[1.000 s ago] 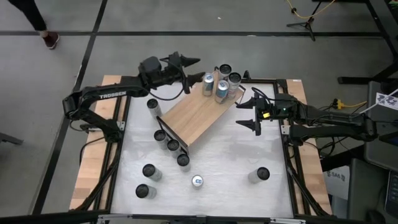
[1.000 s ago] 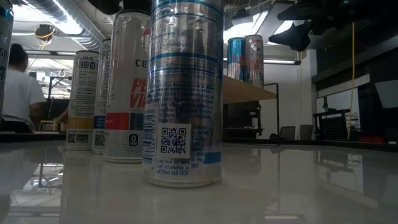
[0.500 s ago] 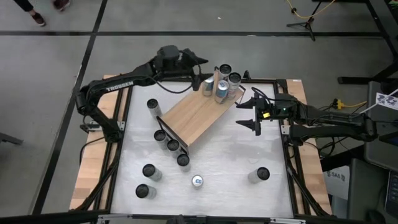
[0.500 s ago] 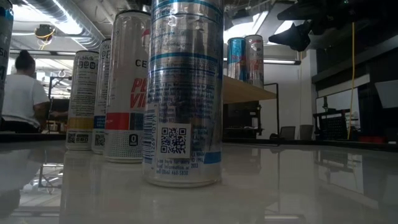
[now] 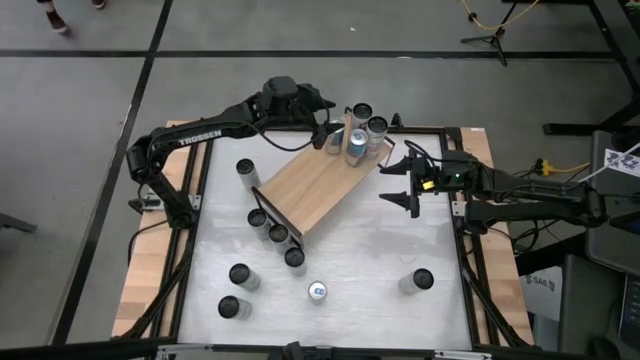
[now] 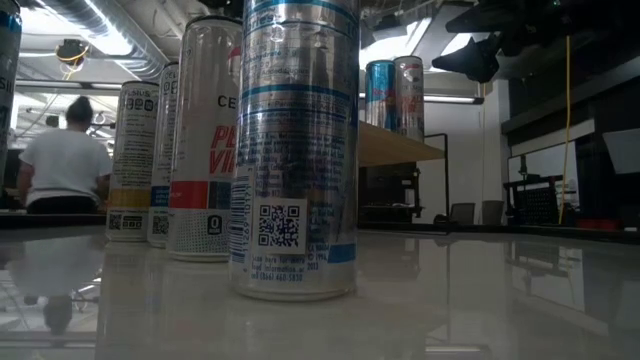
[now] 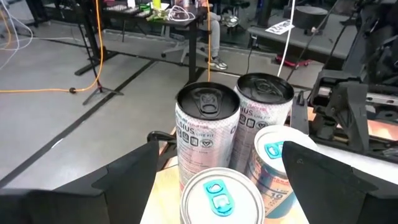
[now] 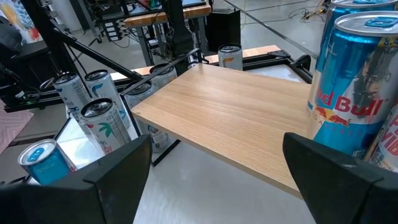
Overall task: Place canned beverage on shelf
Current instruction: Put the blue soda can on the shelf aligned with the other blue soda can
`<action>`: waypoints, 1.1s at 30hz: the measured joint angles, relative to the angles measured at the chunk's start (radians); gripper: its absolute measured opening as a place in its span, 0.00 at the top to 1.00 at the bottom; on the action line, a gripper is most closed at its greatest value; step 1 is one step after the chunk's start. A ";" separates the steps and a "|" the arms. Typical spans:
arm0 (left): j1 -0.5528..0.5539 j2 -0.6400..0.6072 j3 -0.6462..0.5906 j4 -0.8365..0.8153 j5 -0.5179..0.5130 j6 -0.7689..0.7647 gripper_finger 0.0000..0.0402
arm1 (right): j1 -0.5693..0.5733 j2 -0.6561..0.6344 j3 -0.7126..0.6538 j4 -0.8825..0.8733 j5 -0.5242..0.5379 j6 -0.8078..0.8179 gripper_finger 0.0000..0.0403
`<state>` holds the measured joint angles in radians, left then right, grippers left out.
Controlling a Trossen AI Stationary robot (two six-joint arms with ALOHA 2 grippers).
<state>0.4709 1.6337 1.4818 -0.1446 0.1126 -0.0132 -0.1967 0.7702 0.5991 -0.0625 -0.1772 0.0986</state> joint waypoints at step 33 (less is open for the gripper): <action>-0.016 0.057 0.000 -0.060 -0.068 0.087 0.21 | 0.000 0.000 0.000 -0.017 0.000 0.000 0.12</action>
<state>0.4545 1.6905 1.4818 -0.2050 0.0450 0.0734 -0.1967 0.7704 0.5991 -0.0792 -0.1769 0.0982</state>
